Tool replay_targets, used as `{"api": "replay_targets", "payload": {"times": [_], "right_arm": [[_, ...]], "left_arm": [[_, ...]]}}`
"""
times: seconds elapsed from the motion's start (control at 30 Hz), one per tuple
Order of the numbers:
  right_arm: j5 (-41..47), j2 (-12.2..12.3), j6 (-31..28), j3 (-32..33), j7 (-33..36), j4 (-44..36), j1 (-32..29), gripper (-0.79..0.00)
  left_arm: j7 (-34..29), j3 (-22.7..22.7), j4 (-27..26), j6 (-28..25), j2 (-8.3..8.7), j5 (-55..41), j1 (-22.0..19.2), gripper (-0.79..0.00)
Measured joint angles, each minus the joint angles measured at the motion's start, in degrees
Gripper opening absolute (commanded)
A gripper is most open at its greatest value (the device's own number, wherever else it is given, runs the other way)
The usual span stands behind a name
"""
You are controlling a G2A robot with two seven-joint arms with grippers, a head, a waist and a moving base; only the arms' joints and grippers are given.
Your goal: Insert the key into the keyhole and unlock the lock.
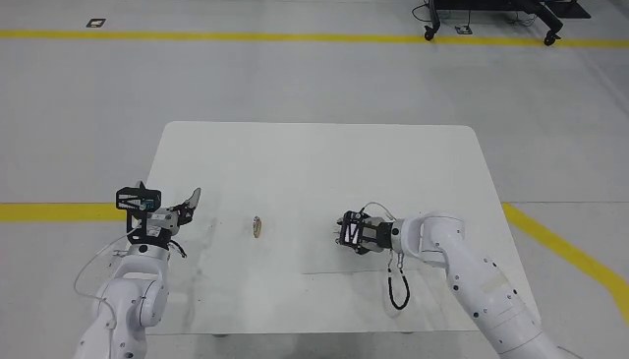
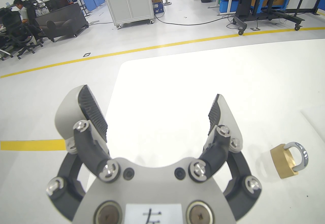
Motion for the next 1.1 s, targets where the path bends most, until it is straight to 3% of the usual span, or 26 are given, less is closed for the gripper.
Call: {"api": "replay_targets", "payload": {"times": [0.17,0.47,0.67,0.93,1.1], "right_arm": [[0.6,-0.2,0.1,-1.6,1.9,1.0,1.6,-0.785],[1.5,0.0,0.3,-1.8,1.3,0.6,2.7,-0.785],[2.6,1.0,-1.8,1.7,-7.4,-0.9,0.7,-0.785],[8.9,2.1,-8.2,6.4,-27.5,5.4,-0.5,-0.785],[8.8,2.1,-8.1,6.4,-26.7,5.4,-0.5,-0.785]], "left_arm": [[0.0,0.0,0.0,0.0,0.0,0.0,0.0,0.0],[0.0,0.0,0.0,0.0,0.0,0.0,0.0,0.0],[0.0,0.0,0.0,0.0,0.0,0.0,0.0,0.0],[0.0,0.0,0.0,0.0,0.0,0.0,0.0,0.0],[0.0,0.0,0.0,0.0,0.0,0.0,0.0,0.0]]}}
